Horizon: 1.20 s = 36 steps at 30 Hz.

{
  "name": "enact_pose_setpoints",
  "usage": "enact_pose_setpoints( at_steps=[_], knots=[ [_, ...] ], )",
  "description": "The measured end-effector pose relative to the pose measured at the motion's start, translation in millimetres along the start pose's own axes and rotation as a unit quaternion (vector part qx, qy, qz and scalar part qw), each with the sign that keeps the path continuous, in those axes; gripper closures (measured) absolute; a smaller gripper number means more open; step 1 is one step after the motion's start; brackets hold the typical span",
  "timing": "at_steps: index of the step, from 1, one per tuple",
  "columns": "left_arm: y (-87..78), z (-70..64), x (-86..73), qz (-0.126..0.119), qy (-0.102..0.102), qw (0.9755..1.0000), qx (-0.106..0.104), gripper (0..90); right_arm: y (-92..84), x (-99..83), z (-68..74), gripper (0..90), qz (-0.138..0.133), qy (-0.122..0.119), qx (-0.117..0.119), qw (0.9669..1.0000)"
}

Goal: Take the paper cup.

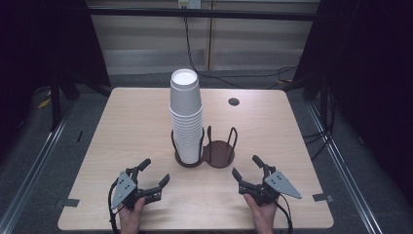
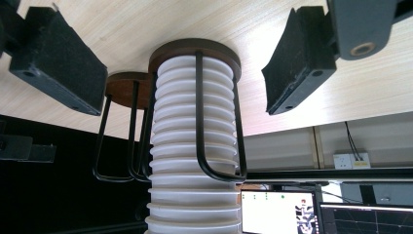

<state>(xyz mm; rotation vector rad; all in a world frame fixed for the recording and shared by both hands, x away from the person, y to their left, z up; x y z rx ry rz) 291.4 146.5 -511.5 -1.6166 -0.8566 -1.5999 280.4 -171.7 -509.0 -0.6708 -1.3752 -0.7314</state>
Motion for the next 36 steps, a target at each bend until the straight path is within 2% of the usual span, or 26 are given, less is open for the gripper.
enact_pose_setpoints(
  at_steps=[3,5,6,10,11,13,15,18,19,20,21,23,25,27,30,33,36],
  knots=[
    [0.0,0.2,0.1,0.000,-0.001,1.0000,0.000,16.0,0.8,0.1,3.5,16.7,0.016,0.001,0.012,0.9998],
    [0.2,-0.6,0.0,0.000,-0.006,1.0000,-0.002,15.9,0.4,0.5,5.2,18.6,0.017,0.001,0.018,0.9997],
    [-0.1,0.2,0.0,0.000,0.001,1.0000,0.000,15.9,-0.4,1.1,7.6,19.1,0.023,0.000,0.035,0.9991],
    [-0.1,-0.3,0.2,-0.002,-0.001,1.0000,-0.001,15.9,-0.7,2.7,9.4,20.4,0.033,0.002,0.043,0.9985],
    [-0.1,-0.3,0.2,-0.002,-0.001,1.0000,-0.001,15.9,-0.1,5.9,12.1,24.9,0.034,0.008,0.062,0.9975],
    [0.0,0.1,0.1,0.000,-0.001,1.0000,0.001,15.9,1.0,8.8,15.3,24.9,0.043,0.004,0.075,0.9962],
    [0.0,0.0,0.1,-0.001,0.000,1.0000,0.001,15.9,2.9,13.0,17.9,24.4,0.044,-0.002,0.078,0.9959],
    [0.1,0.2,0.0,0.000,-0.001,1.0000,0.001,15.9,4.9,16.8,20.2,24.6,0.051,0.005,0.087,0.9948],
    [0.0,0.0,0.0,0.000,-0.001,1.0000,0.001,15.9,7.0,20.0,21.7,24.6,0.050,0.001,0.090,0.9946],
    [-0.1,-0.1,0.2,-0.002,-0.001,1.0000,0.000,15.9,9.4,23.0,21.3,24.7,0.055,-0.017,0.079,0.9952],
    [-0.1,-0.1,0.2,-0.002,-0.001,1.0000,0.000,15.9,10.6,24.0,21.5,24.9,0.056,-0.019,0.079,0.9951],
    [-0.2,-0.1,0.2,-0.002,0.000,1.0000,0.001,15.9,13.3,25.2,24.1,29.1,0.072,0.002,0.100,0.9923],
    [-0.3,-0.1,0.2,-0.003,0.000,1.0000,0.000,15.9,17.0,27.4,25.8,26.5,0.081,-0.006,0.100,0.9916],
    [-0.4,0.0,0.2,-0.002,0.001,1.0000,0.000,15.9,19.5,31.5,29.3,27.6,0.072,-0.007,0.107,0.9916],
    [-0.4,-0.1,0.2,-0.003,0.001,1.0000,0.000,15.9,23.7,39.6,34.1,28.0,0.060,0.012,0.133,0.9892],
    [-0.1,-0.2,0.3,-0.003,-0.001,1.0000,0.000,15.9,25.5,43.9,35.5,27.9,0.064,0.010,0.132,0.9891],
    [-0.1,-0.3,0.2,-0.003,-0.001,1.0000,0.000,15.9,32.2,54.1,38.2,27.4,0.073,0.024,0.147,0.9862]
  ],
)
Point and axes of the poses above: each handheld gripper's, and its own axes: y roughly forward along the jaws, x roughly out of its top, z roughly to its left, the point moved 7 cm from there along y, roughly forward along the jaws, and after that the axes turned 10 degrees about x, right-handed, at the moved point
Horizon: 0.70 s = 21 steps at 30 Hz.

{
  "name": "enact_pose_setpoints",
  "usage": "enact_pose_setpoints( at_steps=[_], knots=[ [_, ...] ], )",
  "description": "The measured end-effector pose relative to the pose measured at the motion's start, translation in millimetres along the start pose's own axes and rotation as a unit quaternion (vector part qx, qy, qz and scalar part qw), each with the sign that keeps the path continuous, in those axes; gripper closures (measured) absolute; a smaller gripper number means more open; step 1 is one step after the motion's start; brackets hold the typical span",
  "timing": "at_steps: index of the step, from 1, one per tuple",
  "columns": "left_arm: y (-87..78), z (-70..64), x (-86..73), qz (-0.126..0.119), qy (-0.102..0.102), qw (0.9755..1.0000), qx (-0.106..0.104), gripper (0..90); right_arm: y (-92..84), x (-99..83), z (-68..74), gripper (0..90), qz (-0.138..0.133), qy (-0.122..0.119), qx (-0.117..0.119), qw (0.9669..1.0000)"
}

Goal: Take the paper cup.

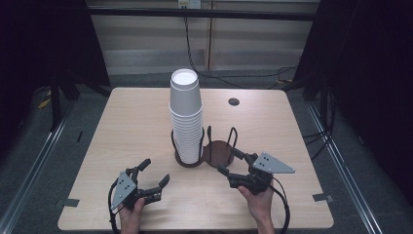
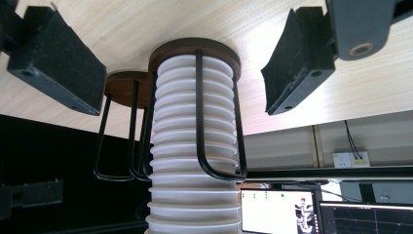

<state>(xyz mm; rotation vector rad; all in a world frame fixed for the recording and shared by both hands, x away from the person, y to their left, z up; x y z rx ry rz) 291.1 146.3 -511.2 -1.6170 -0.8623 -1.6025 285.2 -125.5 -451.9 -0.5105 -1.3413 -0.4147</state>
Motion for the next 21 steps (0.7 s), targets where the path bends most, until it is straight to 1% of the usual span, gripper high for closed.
enact_pose_setpoints(
  at_steps=[4,5,6,7,9,12,14,16,18,20,21],
  knots=[
    [-0.1,0.1,0.1,-0.001,0.001,1.0000,0.000,15.9,6.3,8.9,1.6,27.6,0.003,0.002,0.017,0.9998],
    [-0.1,0.1,0.1,-0.001,0.001,1.0000,0.000,15.9,6.3,8.9,1.6,27.6,0.003,0.002,0.017,0.9998],
    [-0.2,0.1,0.0,0.000,0.001,1.0000,0.000,15.8,9.3,13.9,2.8,30.5,0.007,-0.005,0.024,0.9997],
    [-0.1,0.1,0.0,0.000,0.000,1.0000,0.000,15.9,10.6,16.4,3.8,31.7,0.008,-0.008,0.031,0.9995],
    [-0.1,0.2,0.0,0.000,0.001,1.0000,0.000,15.9,12.5,21.8,4.4,31.7,0.005,-0.008,0.037,0.9993],
    [-0.2,0.2,0.1,0.000,0.001,1.0000,0.000,15.9,15.3,31.5,3.2,31.6,0.011,-0.013,0.036,0.9992],
    [-0.2,0.1,0.0,0.000,0.001,1.0000,0.000,15.8,16.9,37.4,2.7,31.2,0.010,-0.016,0.042,0.9989],
    [-0.2,0.2,0.0,0.000,0.001,1.0000,0.000,15.9,19.2,44.2,1.2,26.5,0.013,-0.020,0.040,0.9989],
    [-0.2,0.2,0.0,0.000,0.001,1.0000,0.000,15.9,23.0,50.9,0.2,24.5,0.022,-0.023,0.044,0.9985],
    [0.0,0.2,-0.1,0.001,0.001,1.0000,0.000,15.9,24.6,52.8,0.3,23.2,0.025,-0.026,0.046,0.9983],
    [0.0,0.1,-0.1,0.001,0.000,1.0000,-0.001,15.9,28.6,56.9,-0.5,21.1,0.033,-0.031,0.038,0.9983]
  ],
)
Point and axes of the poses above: each handheld gripper's, and its own axes: y roughly forward along the jaws, x roughly out of its top, z roughly to its left, the point moved 7 cm from there along y, roughly forward along the jaws, and after that the axes turned 10 degrees about x, right-handed, at the moved point
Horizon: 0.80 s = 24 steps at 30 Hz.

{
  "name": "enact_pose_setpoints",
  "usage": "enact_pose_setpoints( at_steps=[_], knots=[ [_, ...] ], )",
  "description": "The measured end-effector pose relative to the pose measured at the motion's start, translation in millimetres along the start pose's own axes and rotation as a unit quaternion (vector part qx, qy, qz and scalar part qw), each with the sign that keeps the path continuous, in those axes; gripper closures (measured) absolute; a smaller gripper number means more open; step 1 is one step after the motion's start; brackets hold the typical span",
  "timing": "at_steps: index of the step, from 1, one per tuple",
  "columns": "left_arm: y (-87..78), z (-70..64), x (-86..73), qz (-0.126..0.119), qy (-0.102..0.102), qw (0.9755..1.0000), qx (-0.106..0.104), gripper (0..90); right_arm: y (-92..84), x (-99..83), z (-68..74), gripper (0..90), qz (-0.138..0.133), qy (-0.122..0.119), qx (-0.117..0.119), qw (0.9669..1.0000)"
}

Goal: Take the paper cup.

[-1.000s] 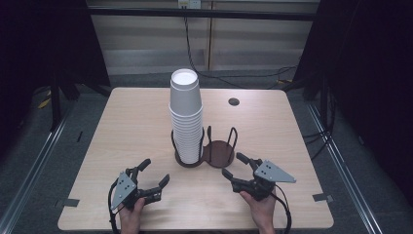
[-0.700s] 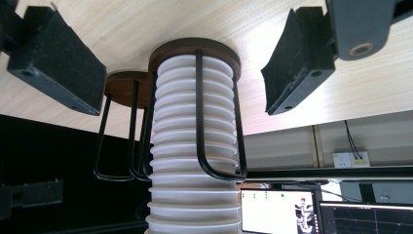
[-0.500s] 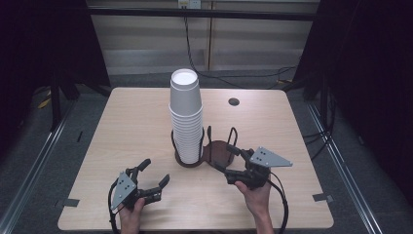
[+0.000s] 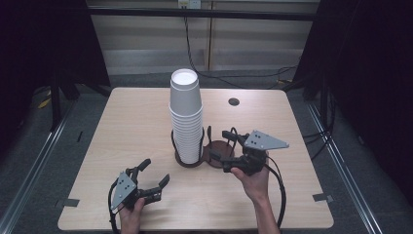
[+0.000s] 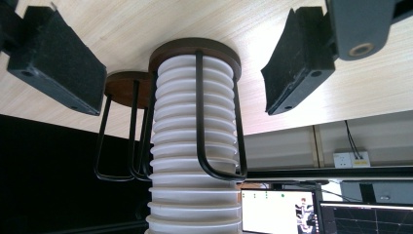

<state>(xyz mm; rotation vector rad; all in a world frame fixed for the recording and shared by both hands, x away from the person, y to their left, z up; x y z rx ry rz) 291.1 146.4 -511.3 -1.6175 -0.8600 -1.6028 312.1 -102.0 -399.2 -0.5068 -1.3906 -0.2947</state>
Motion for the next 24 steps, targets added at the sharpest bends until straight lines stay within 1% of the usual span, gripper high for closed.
enact_pose_setpoints(
  at_steps=[1,4,9,15,20,24],
  knots=[
    [-0.1,0.0,0.0,0.000,0.000,1.0000,0.000,15.9,1.4,1.1,-0.3,20.3,0.004,0.001,-0.001,1.0000],
    [0.0,-0.1,0.1,-0.001,-0.001,1.0000,0.000,15.9,5.6,6.8,0.3,18.6,0.006,0.001,0.001,1.0000],
    [0.1,-0.1,0.1,-0.001,-0.001,1.0000,0.000,15.9,10.0,21.2,-0.5,17.6,0.003,-0.001,0.000,1.0000],
    [0.0,0.0,0.0,0.000,0.000,1.0000,0.000,15.8,12.5,40.2,-2.5,17.7,-0.007,-0.003,0.013,0.9999],
    [0.0,0.0,0.0,0.000,0.000,1.0000,0.000,15.9,15.4,55.3,-5.2,17.5,-0.003,-0.006,0.017,0.9998],
    [-0.1,0.0,0.0,0.000,0.000,1.0000,0.000,15.9,18.6,63.8,-6.7,16.5,0.001,-0.009,0.029,0.9995]
  ],
)
Point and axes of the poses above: each handheld gripper's, and its own axes: y roughly forward along the jaws, x roughly out of its top, z roughly to its left, the point moved 7 cm from there along y, roughly forward along the jaws, and after that the axes turned 10 degrees about x, right-handed, at the moved point
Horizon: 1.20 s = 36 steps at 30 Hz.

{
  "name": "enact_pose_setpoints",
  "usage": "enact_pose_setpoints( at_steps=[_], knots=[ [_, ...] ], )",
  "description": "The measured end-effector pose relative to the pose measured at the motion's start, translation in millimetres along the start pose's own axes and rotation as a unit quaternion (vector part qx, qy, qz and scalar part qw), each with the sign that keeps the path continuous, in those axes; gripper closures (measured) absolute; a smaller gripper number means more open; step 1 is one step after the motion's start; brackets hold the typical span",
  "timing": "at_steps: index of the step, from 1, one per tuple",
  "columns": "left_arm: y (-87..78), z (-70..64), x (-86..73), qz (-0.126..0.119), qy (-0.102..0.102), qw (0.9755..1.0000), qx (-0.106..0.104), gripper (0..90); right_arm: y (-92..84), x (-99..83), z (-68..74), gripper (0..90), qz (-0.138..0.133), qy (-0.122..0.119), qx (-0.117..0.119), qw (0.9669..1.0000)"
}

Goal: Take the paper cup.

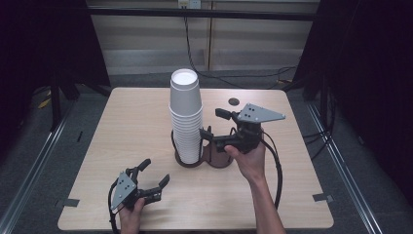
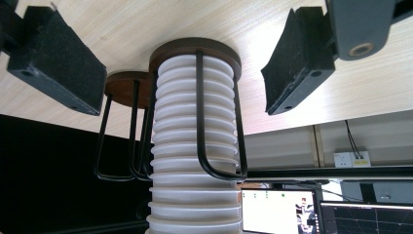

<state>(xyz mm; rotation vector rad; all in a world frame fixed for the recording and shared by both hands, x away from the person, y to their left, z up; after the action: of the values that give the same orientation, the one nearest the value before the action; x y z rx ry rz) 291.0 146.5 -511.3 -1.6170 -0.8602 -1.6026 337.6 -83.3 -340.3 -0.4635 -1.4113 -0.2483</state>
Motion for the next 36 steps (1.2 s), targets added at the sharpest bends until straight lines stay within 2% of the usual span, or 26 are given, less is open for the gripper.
enact_pose_setpoints(
  at_steps=[2,4,12,22,30,36],
  knots=[
    [-0.1,0.1,0.0,0.000,0.002,1.0000,0.000,15.9,3.0,3.0,-1.8,16.8,0.006,-0.001,0.004,1.0000],
    [0.1,0.0,0.0,0.000,0.000,1.0000,-0.001,15.9,5.3,8.0,-2.6,20.7,0.005,-0.002,0.008,1.0000],
    [-0.1,-0.1,0.0,0.000,0.000,1.0000,-0.001,15.9,14.3,24.9,-3.7,17.0,0.010,-0.008,0.014,0.9998],
    [0.1,-0.1,0.0,0.001,0.000,1.0000,-0.003,15.9,29.4,44.4,-12.8,14.1,0.025,-0.007,0.016,0.9995],
    [-0.1,0.0,0.0,0.000,0.002,1.0000,-0.004,15.9,51.3,59.5,-24.3,13.7,0.051,-0.008,0.006,0.9986],
    [-0.2,0.0,0.0,0.000,0.003,1.0000,-0.005,15.9,63.5,70.2,-27.6,13.2,0.052,-0.009,0.014,0.9985]
  ],
)
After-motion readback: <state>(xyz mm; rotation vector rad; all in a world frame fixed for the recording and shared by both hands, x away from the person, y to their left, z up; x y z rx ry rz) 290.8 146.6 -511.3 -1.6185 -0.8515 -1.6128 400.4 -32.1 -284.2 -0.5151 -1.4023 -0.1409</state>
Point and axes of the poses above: each handheld gripper's, and its own axes: y roughly forward along the jaws, x roughly out of its top, z roughly to its left, the point moved 7 cm from there along y, roughly forward along the jaws, and after that the axes turned 10 degrees about x, right-handed, at the moved point
